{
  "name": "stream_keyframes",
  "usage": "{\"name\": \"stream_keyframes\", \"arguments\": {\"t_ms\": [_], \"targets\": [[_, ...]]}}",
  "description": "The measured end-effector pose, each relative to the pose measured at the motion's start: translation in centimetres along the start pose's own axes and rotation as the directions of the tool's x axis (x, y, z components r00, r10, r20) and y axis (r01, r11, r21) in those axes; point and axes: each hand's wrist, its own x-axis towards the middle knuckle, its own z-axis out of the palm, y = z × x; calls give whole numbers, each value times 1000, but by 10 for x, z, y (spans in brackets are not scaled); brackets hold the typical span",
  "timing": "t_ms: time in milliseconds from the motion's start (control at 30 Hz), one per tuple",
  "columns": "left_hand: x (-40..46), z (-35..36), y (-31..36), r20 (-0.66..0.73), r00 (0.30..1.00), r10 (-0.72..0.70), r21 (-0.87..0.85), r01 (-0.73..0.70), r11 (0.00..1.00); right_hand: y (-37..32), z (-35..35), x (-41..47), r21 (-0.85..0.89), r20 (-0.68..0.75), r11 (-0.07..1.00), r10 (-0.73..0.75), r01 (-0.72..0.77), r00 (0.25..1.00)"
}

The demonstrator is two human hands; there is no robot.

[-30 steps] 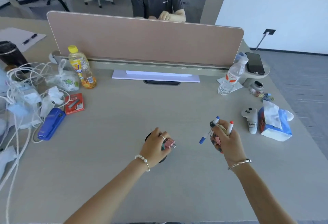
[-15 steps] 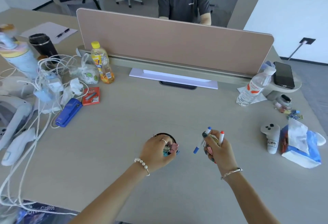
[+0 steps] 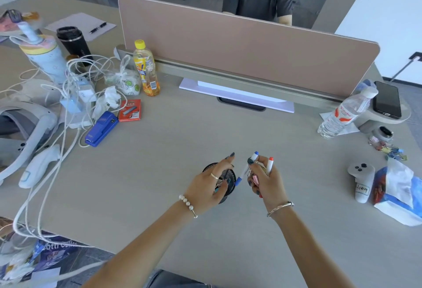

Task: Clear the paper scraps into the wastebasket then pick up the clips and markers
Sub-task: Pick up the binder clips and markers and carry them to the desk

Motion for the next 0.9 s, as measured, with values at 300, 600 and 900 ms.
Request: {"name": "stream_keyframes", "arguments": {"t_ms": [300,600,900], "targets": [[3,-29,-11,-276,942,-191,-172,148,974,13,44,6,-121,73,992,48,-39,996],[7,-33,-25,-249,929,-273,-134,247,960,25,43,8,-203,16,979,-1,5,1000],[9,-28,-27,-250,911,-326,-149,297,943,24,63,5,-243,149,961,-98,133,984]]}}
